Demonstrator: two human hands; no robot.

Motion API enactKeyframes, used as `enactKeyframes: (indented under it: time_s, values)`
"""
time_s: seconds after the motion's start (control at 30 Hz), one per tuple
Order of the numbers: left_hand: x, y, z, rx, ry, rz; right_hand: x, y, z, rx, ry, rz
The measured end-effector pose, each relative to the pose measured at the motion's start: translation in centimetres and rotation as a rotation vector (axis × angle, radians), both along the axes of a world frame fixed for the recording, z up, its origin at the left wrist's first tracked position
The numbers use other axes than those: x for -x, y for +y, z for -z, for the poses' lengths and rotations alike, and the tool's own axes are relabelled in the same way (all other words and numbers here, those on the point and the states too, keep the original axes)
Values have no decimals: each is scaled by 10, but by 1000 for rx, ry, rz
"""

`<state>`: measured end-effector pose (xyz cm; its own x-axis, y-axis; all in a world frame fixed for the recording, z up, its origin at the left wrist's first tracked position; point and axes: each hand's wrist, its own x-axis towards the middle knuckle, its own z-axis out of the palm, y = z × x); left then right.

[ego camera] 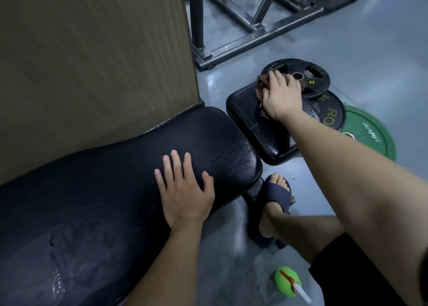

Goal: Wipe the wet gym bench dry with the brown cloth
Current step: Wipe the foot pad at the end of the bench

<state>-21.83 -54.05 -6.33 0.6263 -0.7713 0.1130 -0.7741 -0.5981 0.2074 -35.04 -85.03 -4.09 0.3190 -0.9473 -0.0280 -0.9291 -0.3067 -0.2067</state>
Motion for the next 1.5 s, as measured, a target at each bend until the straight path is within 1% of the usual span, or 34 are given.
enactKeyframes:
  time_s: [0.17,0.27,0.37,0.5,0.67,0.73,0.83,0.93,1.07,1.1,1.2,1.33,1.43,1.5]
  values:
    - [0,-1,-6,32,18,-7,28,62,-3,18,-13,-75]
    - [0,-1,-8,49,36,-7,41,104,3,68,-31,-103]
    - [0,0,-7,54,31,-3,50,125,7,94,-39,-135]
    - [-1,1,-3,54,39,-2,49,101,3,56,-15,-189]
    - [1,-1,1,76,-1,-23,3,41,2,61,-8,-29]
    - [1,-1,5,101,-24,-7,-23,22,2,55,1,-10]
    - [2,-2,5,118,-31,12,-52,12,-3,59,32,-79]
    - [0,-3,3,107,-28,9,-68,23,-8,54,44,-201]
    - [-1,-5,1,109,-8,-1,-56,57,-2,49,-44,-402]
    - [-1,-5,0,116,-2,-1,-47,66,0,54,-79,-422]
    - [0,-4,-4,130,14,8,-8,90,7,77,-161,-362]
    - [-1,0,-4,128,26,10,50,111,13,183,-196,-225]
    - [-2,0,0,139,29,14,78,98,12,208,-129,-174]
    - [-1,-1,1,128,21,8,79,75,8,151,-69,-109]
